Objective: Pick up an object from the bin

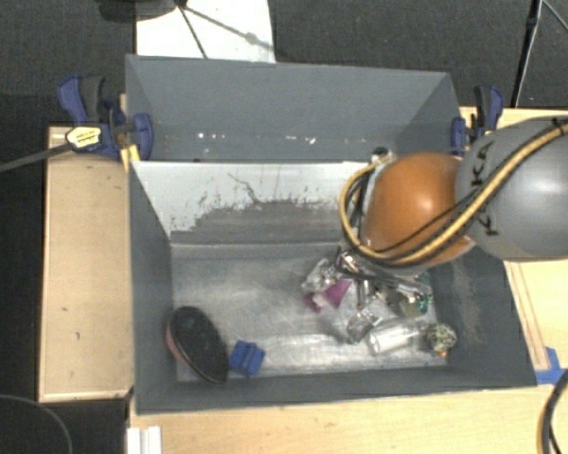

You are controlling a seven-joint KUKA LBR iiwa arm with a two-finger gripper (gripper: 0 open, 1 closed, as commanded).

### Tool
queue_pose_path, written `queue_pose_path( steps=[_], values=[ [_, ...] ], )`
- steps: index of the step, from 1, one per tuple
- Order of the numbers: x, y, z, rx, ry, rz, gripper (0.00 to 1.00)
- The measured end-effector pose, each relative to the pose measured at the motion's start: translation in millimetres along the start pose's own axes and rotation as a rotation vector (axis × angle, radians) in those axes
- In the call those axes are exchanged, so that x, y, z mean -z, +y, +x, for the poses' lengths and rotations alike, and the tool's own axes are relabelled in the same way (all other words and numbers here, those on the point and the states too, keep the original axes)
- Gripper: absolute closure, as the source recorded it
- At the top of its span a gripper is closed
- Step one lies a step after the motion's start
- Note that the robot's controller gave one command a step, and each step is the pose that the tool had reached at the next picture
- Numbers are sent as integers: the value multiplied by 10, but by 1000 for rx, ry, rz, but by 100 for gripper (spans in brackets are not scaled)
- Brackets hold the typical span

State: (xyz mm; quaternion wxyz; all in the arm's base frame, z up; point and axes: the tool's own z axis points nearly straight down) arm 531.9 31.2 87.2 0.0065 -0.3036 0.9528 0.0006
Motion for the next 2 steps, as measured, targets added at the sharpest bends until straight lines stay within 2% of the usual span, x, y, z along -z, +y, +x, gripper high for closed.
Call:
queue_pose_path(
  steps=[1,2],
  values=[
    [15,-19,26,-8,1,0,100],
    [1216,-161,-25,-25,4,2,100]
  ],
)
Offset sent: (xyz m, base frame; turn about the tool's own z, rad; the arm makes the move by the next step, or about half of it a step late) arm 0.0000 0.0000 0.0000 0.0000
